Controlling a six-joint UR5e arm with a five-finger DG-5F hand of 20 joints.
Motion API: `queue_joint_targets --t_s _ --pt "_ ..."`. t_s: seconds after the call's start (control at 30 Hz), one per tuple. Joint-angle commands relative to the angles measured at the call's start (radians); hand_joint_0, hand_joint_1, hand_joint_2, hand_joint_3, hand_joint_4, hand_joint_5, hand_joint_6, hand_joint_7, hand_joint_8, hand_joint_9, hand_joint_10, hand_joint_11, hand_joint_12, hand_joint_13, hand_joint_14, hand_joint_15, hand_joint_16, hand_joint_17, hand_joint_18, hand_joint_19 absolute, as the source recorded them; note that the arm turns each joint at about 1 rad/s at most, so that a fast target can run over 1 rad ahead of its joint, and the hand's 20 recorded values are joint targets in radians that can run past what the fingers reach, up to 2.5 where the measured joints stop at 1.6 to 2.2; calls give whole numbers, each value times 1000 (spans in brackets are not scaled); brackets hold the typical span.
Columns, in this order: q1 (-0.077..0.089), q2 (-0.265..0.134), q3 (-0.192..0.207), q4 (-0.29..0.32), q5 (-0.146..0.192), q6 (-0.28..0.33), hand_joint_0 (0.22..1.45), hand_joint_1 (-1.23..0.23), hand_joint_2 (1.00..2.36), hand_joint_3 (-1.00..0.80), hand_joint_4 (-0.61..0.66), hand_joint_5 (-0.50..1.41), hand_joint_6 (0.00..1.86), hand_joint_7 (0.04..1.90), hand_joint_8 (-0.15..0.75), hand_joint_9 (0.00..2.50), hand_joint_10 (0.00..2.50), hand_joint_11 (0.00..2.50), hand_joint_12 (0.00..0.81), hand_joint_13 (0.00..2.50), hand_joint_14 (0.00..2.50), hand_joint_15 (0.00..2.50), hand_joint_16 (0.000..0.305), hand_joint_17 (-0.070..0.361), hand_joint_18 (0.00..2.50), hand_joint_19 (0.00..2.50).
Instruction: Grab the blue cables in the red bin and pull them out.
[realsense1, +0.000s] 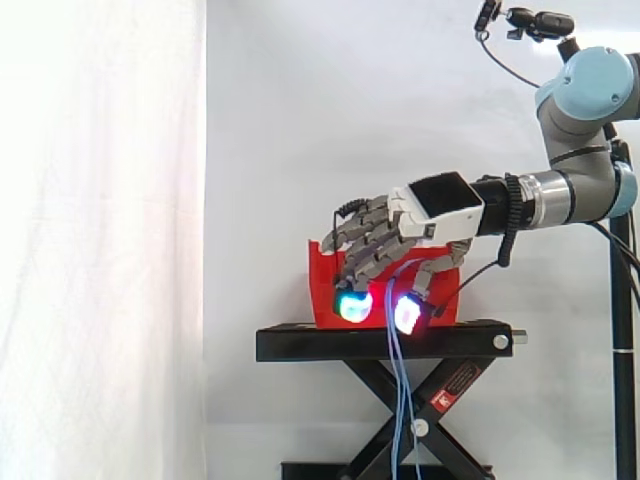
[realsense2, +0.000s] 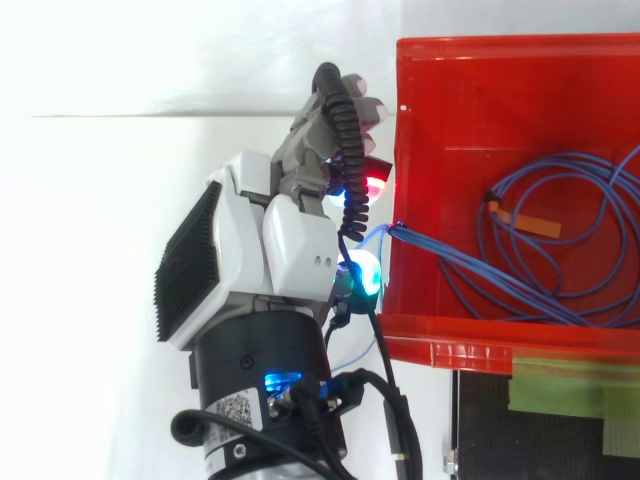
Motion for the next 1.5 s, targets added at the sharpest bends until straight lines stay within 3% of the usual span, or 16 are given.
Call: queue_joint_targets --t_s 0.0,1.47 --pt "2 -1 2 0 0 0 779 -981 1000 -1000 251 861 12 764 289 795 25 679 375 512 18 397 53 119 540 662" --pt "8 -1 -2 -8 0 0 804 -961 1000 -1000 256 880 13 775 287 841 25 691 373 539 16 400 52 118 558 671"
